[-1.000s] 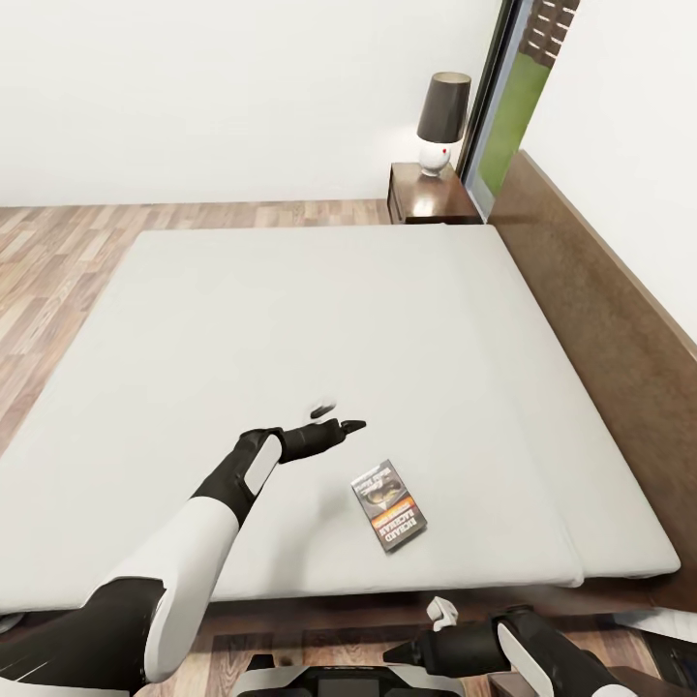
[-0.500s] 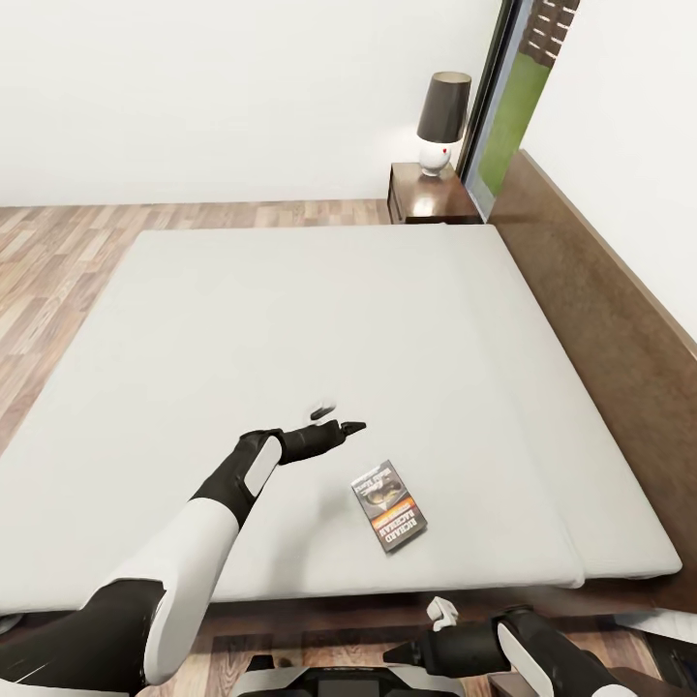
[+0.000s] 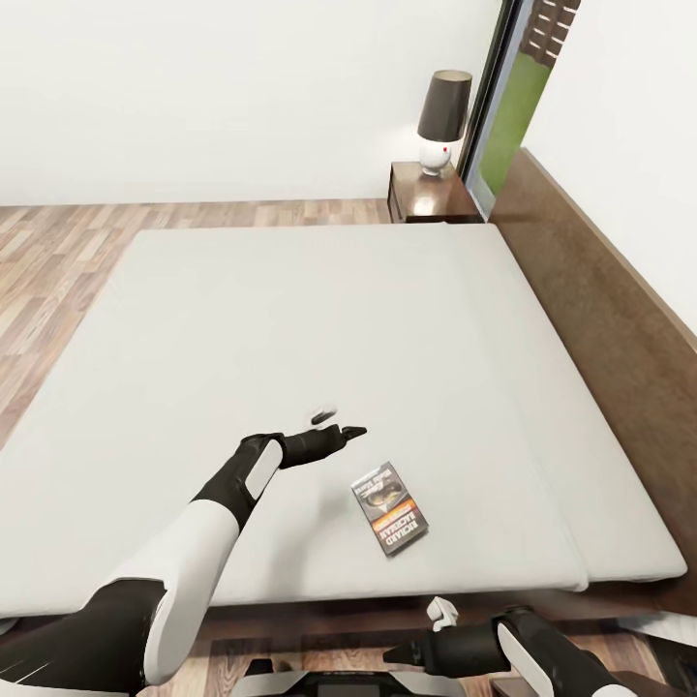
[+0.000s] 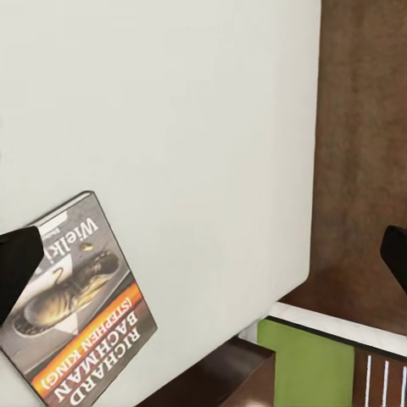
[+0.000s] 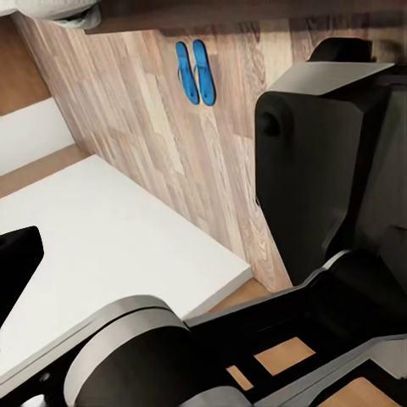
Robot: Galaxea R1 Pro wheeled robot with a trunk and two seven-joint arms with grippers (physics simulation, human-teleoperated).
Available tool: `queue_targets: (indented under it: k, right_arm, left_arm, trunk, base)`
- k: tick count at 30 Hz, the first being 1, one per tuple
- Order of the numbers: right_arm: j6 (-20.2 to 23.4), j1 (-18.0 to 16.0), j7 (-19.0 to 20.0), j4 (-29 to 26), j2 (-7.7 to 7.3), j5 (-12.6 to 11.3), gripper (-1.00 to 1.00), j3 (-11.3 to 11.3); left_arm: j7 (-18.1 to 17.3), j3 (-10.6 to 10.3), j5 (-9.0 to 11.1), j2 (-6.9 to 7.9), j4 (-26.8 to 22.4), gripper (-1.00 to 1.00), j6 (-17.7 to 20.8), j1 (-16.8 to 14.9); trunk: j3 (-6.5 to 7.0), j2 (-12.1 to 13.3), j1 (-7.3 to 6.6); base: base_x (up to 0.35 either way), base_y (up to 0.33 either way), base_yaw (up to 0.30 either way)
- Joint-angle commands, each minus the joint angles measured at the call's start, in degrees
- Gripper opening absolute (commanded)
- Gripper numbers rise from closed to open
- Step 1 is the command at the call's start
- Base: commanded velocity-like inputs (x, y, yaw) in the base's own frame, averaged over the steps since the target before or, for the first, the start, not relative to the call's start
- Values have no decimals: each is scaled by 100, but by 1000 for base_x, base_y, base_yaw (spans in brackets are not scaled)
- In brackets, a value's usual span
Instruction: In the bedroom, move the book from the bed onto either nightstand, and place the two sandals side by side next to the bed.
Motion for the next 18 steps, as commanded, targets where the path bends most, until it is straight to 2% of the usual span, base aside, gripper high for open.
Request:
queue_targets:
  k: [1,13,18]
  right_arm:
    - [37,-4,-10,-6,-7,-51,100,30]
    - [35,-7,-6,-10,-9,-51,100,30]
    - [37,-5,6,-139,-37,-162,100,-8]
  left_arm:
    - [-3,20,23,-4,-2,100,44,-3]
    - [-3,20,30,-4,44,100,52,-3]
    - [16,-1,19,-4,139,100,45,-3]
  trunk:
    - [-25,-49,24]
    - [-240,-530,288]
    - [-240,-530,288]
  base:
    - [0,0,0]
    - [0,0,0]
    - [0,0,0]
